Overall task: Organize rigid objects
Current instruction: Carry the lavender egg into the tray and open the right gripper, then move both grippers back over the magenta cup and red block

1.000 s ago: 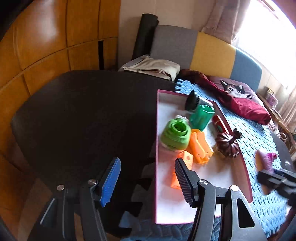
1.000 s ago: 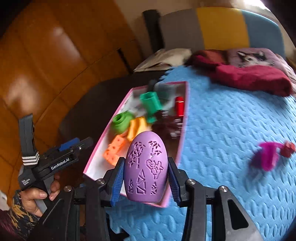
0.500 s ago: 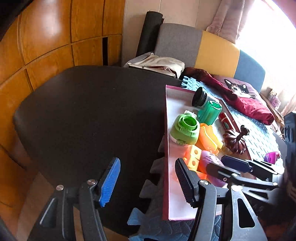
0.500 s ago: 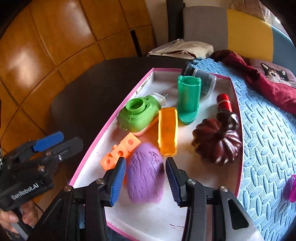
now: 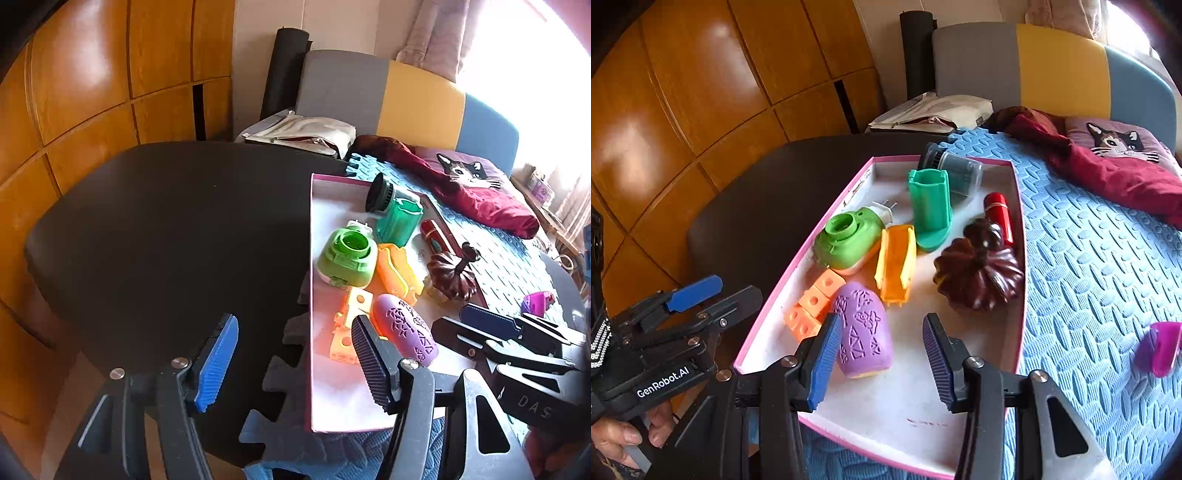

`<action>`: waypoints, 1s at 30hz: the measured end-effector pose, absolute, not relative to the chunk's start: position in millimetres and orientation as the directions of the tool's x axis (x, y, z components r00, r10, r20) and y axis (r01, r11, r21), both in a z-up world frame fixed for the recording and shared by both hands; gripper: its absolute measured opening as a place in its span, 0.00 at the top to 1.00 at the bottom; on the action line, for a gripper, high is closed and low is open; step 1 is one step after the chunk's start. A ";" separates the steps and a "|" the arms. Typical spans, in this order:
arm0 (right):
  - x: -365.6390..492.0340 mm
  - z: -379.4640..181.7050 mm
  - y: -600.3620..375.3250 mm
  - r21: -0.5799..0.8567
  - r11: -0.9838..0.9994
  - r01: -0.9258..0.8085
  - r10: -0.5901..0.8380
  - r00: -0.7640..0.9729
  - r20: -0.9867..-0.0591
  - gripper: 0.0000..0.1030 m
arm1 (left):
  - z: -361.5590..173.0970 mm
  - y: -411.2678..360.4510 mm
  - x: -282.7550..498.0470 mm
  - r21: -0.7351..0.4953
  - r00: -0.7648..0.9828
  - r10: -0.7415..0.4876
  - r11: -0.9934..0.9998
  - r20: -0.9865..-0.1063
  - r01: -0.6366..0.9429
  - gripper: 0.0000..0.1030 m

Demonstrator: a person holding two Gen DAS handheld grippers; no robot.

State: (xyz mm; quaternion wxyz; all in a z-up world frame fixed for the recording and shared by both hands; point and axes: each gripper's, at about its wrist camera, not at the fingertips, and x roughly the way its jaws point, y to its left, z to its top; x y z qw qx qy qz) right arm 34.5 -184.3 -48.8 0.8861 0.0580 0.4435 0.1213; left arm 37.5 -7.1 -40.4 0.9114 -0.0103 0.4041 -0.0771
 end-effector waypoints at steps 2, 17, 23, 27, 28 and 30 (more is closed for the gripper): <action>30.6 -48.1 -185.4 0.206 0.966 -0.159 0.260 0.579 -0.773 0.55 | -39.6 -9.0 35.9 -0.076 0.664 -0.148 0.988 -0.733 0.136 0.37; 13.8 -22.3 -215.1 0.180 0.979 -0.100 0.200 0.666 -0.719 0.55 | -31.8 -24.4 25.6 -0.051 0.670 -0.162 0.982 -0.725 0.182 0.37; 9.1 -14.3 -236.6 0.163 0.985 -0.049 0.151 0.691 -0.707 0.55 | -29.7 -36.7 22.5 -0.036 0.669 -0.172 0.977 -0.723 0.212 0.36; 5.6 -9.8 -258.9 0.154 0.988 -0.003 0.112 0.702 -0.704 0.55 | -27.1 -44.9 21.2 -0.026 0.670 -0.179 0.973 -0.720 0.231 0.35; 4.4 -8.4 -265.1 0.150 0.989 0.010 0.100 0.705 -0.702 0.55 | -26.4 -47.0 21.0 -0.024 0.670 -0.181 0.971 -0.720 0.237 0.34; 1.0 -4.5 -282.5 0.136 0.990 0.045 0.063 0.714 -0.697 0.55 | -24.5 -51.2 20.3 -0.019 0.671 -0.187 0.968 -0.717 0.249 0.33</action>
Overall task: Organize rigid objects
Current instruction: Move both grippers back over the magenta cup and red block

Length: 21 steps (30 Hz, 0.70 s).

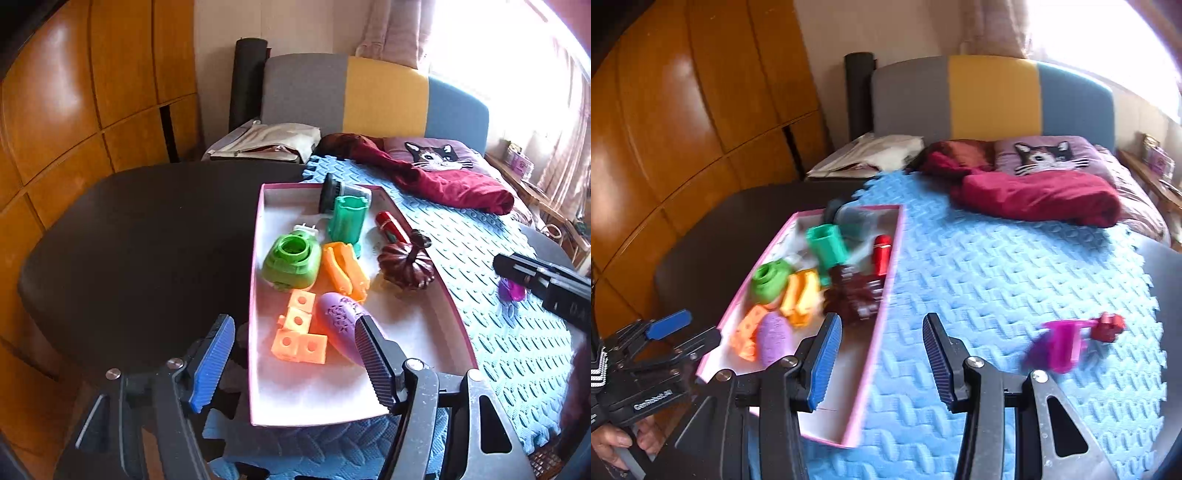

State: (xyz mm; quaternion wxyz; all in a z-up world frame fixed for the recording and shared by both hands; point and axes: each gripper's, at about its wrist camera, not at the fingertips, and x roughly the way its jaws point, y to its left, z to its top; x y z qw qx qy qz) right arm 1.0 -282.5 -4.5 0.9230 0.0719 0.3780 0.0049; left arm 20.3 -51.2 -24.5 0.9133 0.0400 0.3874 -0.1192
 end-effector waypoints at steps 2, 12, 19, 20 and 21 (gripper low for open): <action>-3.7 -0.8 -299.3 0.117 0.990 0.083 0.022 0.721 -0.693 0.55 | -22.6 -56.8 19.8 -0.014 0.671 -0.195 0.964 -0.715 0.266 0.33; -36.5 2.0 -413.4 -0.026 0.938 0.345 -0.267 0.672 -0.691 0.55 | -16.3 -95.6 16.8 0.016 0.660 -0.244 0.932 -0.710 0.361 0.33; -65.1 -21.5 -499.2 0.086 0.792 0.605 -0.358 0.573 -0.737 0.55 | -13.3 -145.1 17.1 0.025 0.621 -0.306 0.885 -0.722 0.465 0.32; -69.3 -21.0 -509.0 0.133 0.766 0.629 -0.352 0.584 -0.732 0.55 | -13.5 -153.3 17.2 0.023 0.613 -0.316 0.877 -0.724 0.480 0.32; -70.9 -21.8 -513.0 0.149 0.753 0.641 -0.351 0.583 -0.732 0.55 | -14.0 -161.9 17.6 0.016 0.601 -0.329 0.869 -0.729 0.495 0.32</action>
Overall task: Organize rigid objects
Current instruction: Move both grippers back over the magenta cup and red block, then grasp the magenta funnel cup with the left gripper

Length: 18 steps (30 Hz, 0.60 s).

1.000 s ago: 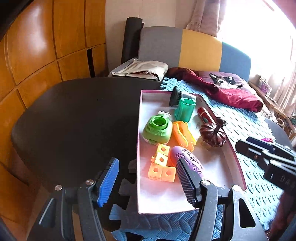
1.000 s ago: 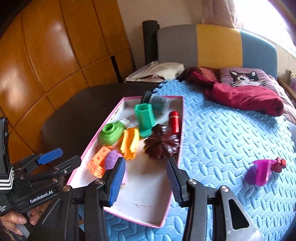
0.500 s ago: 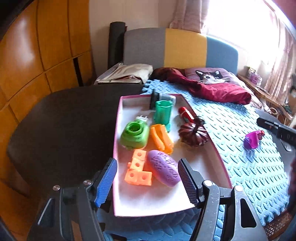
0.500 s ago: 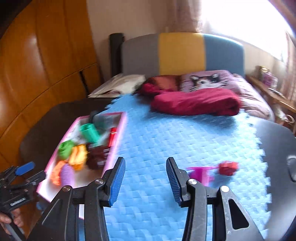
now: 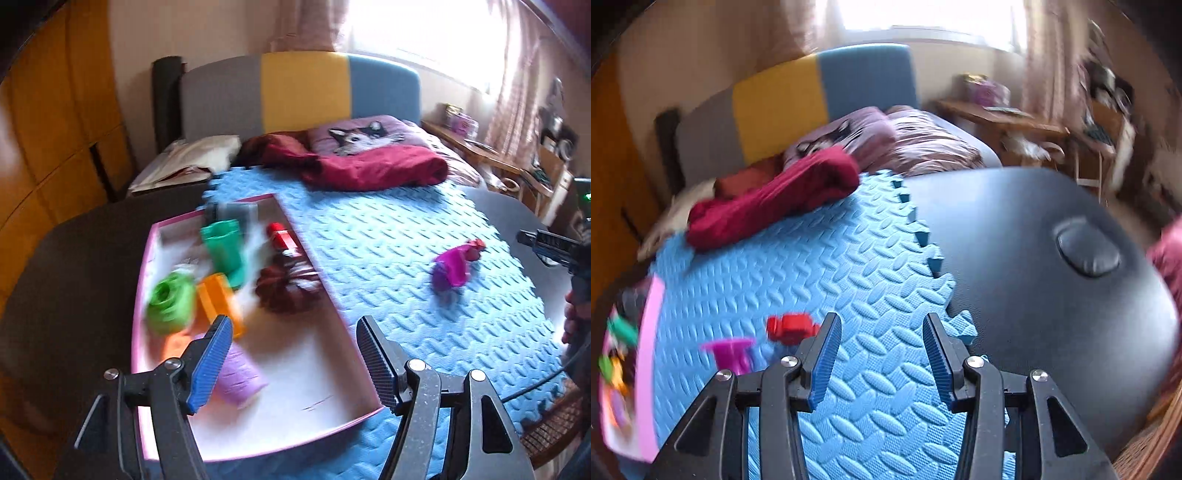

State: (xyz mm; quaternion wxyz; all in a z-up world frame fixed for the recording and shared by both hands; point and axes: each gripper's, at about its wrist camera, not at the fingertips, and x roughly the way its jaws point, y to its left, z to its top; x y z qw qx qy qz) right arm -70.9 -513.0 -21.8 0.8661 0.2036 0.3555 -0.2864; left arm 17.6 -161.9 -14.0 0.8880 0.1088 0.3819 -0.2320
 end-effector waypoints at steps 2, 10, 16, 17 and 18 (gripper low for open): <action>-74.1 -26.1 -523.1 0.188 0.720 0.668 -0.334 0.571 -0.750 0.55 | -15.4 -177.4 18.1 0.000 0.575 -0.351 0.854 -0.739 0.521 0.32; -80.7 -32.4 -526.4 0.257 0.699 0.667 -0.276 0.583 -0.764 0.55 | -32.5 -246.7 23.9 -0.104 0.425 -0.443 0.779 -0.790 0.619 0.32; -77.4 -34.0 -526.0 0.266 0.708 0.654 -0.257 0.589 -0.766 0.55 | -46.0 -286.1 37.1 -0.182 0.334 -0.474 0.755 -0.815 0.629 0.36; -77.2 -34.1 -525.9 0.269 0.709 0.652 -0.254 0.592 -0.765 0.55 | -46.7 -292.2 38.5 -0.190 0.324 -0.480 0.751 -0.815 0.633 0.36; -77.2 -33.8 -525.9 0.272 0.709 0.650 -0.253 0.595 -0.763 0.55 | -47.4 -298.0 39.9 -0.193 0.320 -0.483 0.747 -0.815 0.636 0.36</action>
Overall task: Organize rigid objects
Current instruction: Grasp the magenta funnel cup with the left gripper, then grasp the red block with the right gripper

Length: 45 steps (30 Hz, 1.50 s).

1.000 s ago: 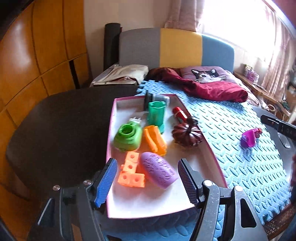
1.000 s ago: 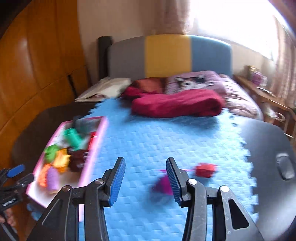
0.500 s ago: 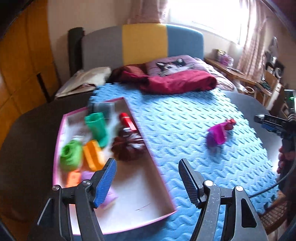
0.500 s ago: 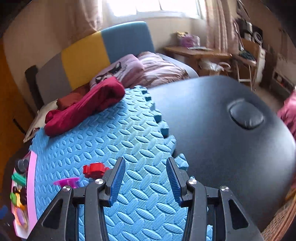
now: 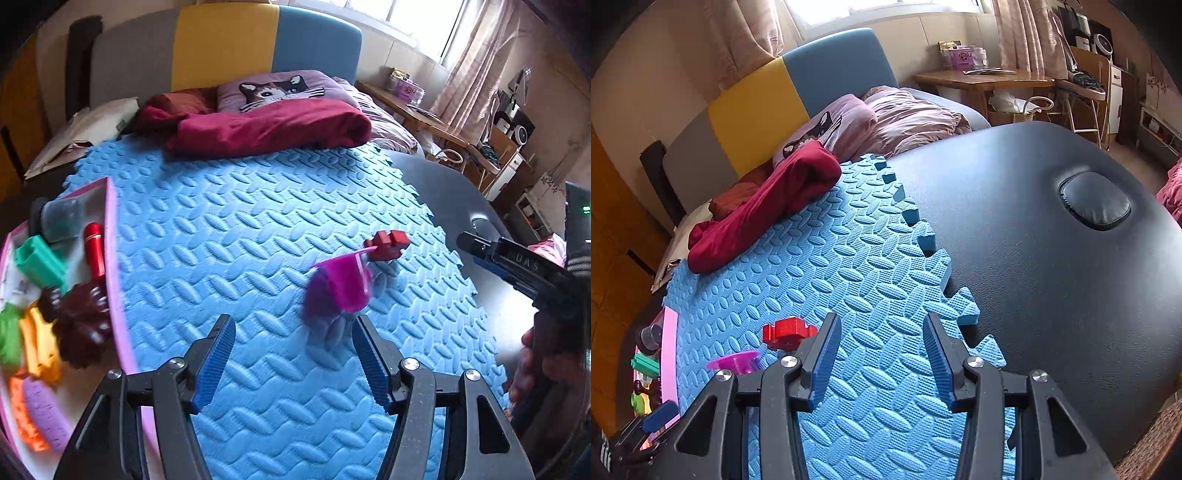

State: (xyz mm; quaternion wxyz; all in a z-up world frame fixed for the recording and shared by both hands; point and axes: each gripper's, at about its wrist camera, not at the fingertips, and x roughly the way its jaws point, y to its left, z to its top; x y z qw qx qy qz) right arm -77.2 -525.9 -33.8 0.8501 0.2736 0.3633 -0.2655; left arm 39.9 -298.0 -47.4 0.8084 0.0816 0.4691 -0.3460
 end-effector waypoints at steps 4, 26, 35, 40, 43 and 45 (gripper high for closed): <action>-78.1 -31.9 -525.7 0.280 0.709 0.647 -0.253 0.604 -0.756 0.55 | -54.2 -323.9 44.3 -0.203 0.296 -0.488 0.734 -0.821 0.648 0.36; -66.1 -38.0 -516.9 0.275 0.752 0.599 -0.200 0.605 -0.771 0.55 | -80.7 -317.0 45.9 -0.171 0.326 -0.507 0.710 -0.798 0.683 0.48; -41.9 -41.6 -484.7 0.255 0.850 0.461 -0.094 0.609 -0.787 0.51 | -86.8 -309.3 34.6 -0.121 0.384 -0.515 0.703 -0.767 0.701 0.47; -19.4 -37.8 -475.8 0.222 0.876 0.429 -0.098 0.608 -0.788 0.36 | -88.2 -311.5 32.9 -0.098 0.399 -0.505 0.704 -0.766 0.704 0.47; -6.0 -45.1 -477.5 0.211 0.877 0.432 -0.093 0.584 -0.807 0.36 | -88.5 -311.6 33.7 -0.103 0.397 -0.508 0.703 -0.764 0.703 0.47; 1.1 -51.1 -477.8 0.191 0.882 0.431 -0.101 0.569 -0.816 0.36 | -88.7 -311.3 33.8 -0.106 0.396 -0.511 0.703 -0.763 0.703 0.47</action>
